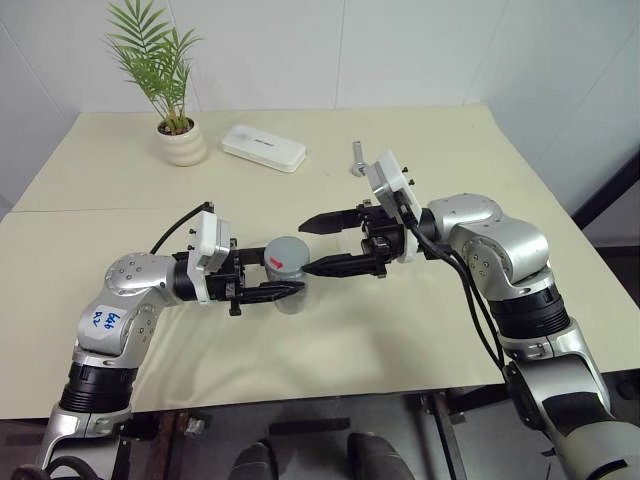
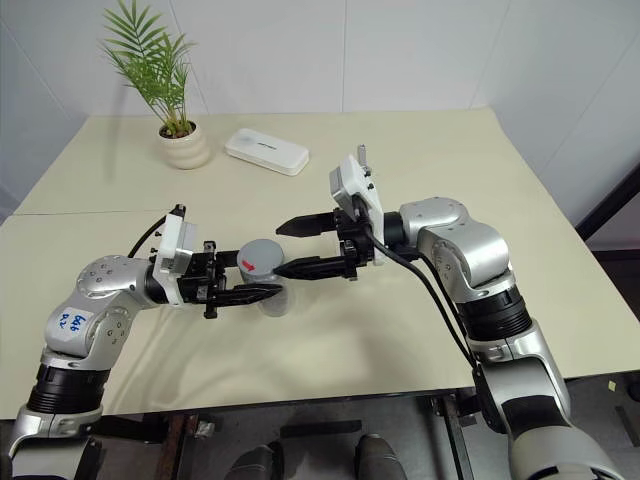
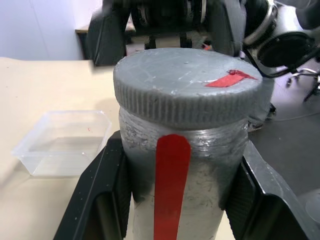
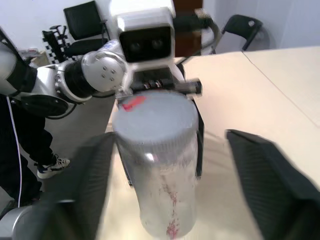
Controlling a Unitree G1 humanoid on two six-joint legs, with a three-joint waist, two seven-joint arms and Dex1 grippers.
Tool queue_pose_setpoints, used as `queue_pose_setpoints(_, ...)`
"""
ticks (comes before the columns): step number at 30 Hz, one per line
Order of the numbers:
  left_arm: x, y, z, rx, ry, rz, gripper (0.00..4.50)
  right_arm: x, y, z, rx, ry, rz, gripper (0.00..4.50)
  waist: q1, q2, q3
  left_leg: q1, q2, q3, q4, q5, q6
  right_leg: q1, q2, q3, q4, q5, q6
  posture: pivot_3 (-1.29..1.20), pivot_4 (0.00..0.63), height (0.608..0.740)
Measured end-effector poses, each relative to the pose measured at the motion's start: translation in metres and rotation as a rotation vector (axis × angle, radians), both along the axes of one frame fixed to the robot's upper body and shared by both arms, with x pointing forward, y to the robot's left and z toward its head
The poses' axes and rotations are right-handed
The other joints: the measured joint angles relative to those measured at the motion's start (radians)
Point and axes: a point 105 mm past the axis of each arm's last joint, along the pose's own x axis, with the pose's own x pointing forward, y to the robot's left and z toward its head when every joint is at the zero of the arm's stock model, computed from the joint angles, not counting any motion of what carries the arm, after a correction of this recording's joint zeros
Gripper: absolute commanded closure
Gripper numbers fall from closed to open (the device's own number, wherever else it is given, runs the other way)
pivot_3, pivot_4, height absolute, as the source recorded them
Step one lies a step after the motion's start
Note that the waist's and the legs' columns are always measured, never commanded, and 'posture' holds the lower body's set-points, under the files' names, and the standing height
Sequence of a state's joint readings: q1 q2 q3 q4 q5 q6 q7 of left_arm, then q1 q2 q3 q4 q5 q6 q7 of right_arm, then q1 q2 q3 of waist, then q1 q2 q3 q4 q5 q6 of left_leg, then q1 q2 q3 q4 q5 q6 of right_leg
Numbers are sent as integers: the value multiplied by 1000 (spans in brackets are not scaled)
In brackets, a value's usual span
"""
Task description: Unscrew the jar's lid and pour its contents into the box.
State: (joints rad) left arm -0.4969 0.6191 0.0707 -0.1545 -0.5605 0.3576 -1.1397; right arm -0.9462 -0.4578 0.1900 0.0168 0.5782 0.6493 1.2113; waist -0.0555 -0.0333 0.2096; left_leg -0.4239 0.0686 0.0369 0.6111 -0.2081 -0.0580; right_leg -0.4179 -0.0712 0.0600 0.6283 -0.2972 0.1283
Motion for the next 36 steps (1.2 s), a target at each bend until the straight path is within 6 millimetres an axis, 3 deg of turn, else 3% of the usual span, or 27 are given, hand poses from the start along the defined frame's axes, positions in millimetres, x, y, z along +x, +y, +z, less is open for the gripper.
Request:
queue_pose_setpoints(12,2,4,-1,2,4,36,2498,-14,18,16,103,-23,22,30,1,0,0,0,0,0,0,0,0,0,0,0,0,0,0,0,150,740)
queue_pose_setpoints(20,3,4,-2,1,22,47,2498,-10,39,1,50,-64,-7,30,1,0,0,0,0,0,0,0,0,0,0,0,1,0,0,0,150,740)
queue_pose_setpoints(36,4,6,1,-11,20,83,2498,4,43,1,73,-18,-40,30,2,0,0,0,0,0,0,0,0,0,0,0,1,0,0,0,150,740)
